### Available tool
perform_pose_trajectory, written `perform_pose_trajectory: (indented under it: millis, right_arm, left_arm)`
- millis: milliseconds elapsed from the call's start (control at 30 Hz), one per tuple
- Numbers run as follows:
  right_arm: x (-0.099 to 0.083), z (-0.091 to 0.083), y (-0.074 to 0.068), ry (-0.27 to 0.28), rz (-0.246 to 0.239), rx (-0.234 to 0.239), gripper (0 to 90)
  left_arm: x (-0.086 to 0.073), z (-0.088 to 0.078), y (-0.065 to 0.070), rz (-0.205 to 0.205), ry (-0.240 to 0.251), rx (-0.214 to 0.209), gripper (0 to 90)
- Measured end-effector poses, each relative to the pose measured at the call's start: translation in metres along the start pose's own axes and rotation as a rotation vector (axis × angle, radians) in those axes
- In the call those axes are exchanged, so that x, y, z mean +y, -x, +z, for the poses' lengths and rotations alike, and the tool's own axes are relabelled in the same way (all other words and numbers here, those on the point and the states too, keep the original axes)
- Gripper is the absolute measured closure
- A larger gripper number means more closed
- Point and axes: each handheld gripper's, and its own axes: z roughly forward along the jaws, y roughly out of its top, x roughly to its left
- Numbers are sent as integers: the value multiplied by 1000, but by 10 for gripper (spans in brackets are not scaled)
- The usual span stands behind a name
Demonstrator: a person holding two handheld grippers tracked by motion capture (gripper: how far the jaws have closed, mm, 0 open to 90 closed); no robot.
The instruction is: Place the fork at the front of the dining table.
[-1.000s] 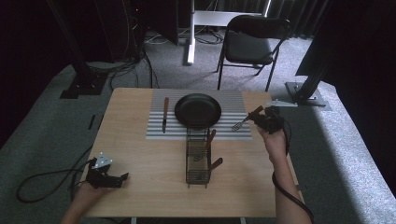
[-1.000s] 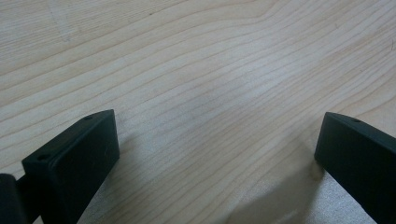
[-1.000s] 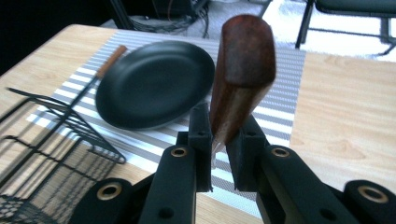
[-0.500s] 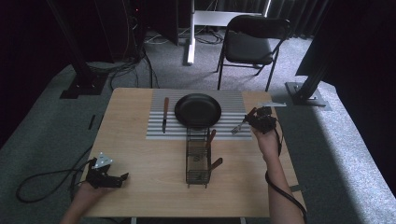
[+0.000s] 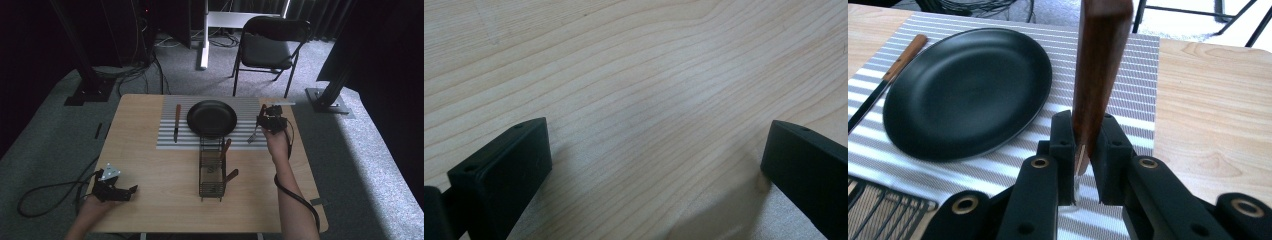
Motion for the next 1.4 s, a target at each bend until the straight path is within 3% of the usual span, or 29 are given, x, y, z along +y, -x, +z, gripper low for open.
perform_pose_trajectory:
  millis: [300,433,567,600,667,900,1100,1333,1400]
  right_arm:
    - [23,26,-6,-42,-21,-22,805]
    - [33,46,-7,-58,-19,-31,805]
    - [40,60,-4,-80,9,-42,805]
    - [45,73,-2,-105,35,-55,805]
    - [46,75,-2,-111,40,-57,805]
    - [55,115,3,-201,88,-81,805]
    - [53,142,7,-270,134,-99,805]
    - [35,170,8,-345,162,-114,802]
    - [33,171,8,-319,174,-112,797]
  left_arm:
    - [0,0,0,0,0,0,0]
    - [0,0,0,0,1,0,0]
    - [0,0,0,0,1,0,0]
    - [0,0,0,0,1,0,0]
    - [0,0,0,0,0,0,0]
    - [0,0,0,1,0,0,0]
    - [0,0,0,1,0,0,0]
    - [0,0,0,1,0,0,0]
    - [0,0,0,1,0,0,0]
